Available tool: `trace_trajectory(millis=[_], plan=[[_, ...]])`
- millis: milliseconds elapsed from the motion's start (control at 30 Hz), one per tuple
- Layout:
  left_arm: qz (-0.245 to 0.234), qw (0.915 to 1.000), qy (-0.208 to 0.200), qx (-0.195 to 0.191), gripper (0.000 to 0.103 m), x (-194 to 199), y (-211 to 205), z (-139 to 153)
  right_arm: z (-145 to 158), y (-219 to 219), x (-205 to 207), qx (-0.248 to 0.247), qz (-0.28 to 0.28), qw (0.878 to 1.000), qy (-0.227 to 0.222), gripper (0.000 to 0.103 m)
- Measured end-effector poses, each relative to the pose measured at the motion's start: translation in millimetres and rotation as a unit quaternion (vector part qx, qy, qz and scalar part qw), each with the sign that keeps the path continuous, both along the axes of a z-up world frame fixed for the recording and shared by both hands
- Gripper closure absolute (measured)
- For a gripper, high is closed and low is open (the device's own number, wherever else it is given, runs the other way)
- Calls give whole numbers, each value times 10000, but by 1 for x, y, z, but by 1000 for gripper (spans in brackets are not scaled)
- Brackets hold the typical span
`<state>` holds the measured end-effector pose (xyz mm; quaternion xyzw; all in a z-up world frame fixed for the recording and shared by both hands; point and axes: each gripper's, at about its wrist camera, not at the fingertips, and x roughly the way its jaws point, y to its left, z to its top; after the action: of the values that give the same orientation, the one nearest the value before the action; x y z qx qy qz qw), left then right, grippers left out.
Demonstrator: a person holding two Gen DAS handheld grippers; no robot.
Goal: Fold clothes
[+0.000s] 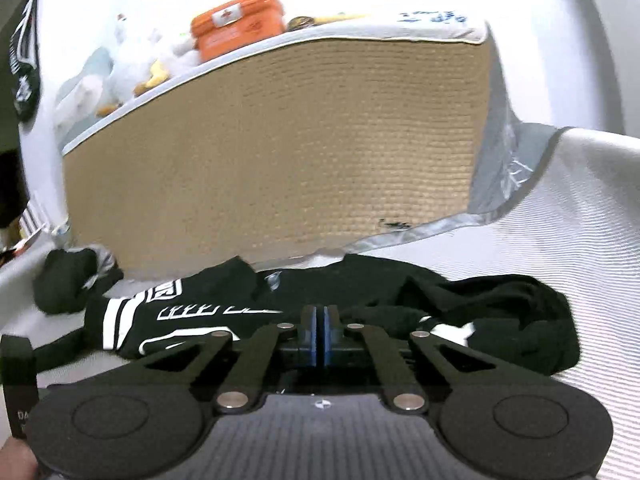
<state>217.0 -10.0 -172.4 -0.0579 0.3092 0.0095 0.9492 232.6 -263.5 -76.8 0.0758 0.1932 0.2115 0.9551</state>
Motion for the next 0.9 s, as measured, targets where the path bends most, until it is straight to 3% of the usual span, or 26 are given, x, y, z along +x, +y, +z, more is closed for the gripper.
trace_trajectory(millis=[233, 467, 600, 700, 800, 900], plan=[[-16, 10000, 2, -12, 76, 0, 1, 1, 12, -20, 1, 86, -427, 9988, -217, 103], [-5, 10000, 4, -12, 76, 0, -1, 1, 9, -36, 15, 122, -807, 9966, 81, 98], [7, 10000, 2, -17, 76, 1, -1, 1, 1, -34, 22, -80, -1037, 9941, 300, 76], [5, 10000, 0, -26, 76, 1, -1, 1, -2, -30, 25, -262, -1082, 9929, 419, 73], [5, 10000, 1, -30, 76, 0, -1, 1, -4, -20, 21, -598, -973, 9929, 320, 62], [5, 10000, 1, -30, 76, 0, -1, 1, -6, -11, 19, -800, -760, 9936, 231, 62]])
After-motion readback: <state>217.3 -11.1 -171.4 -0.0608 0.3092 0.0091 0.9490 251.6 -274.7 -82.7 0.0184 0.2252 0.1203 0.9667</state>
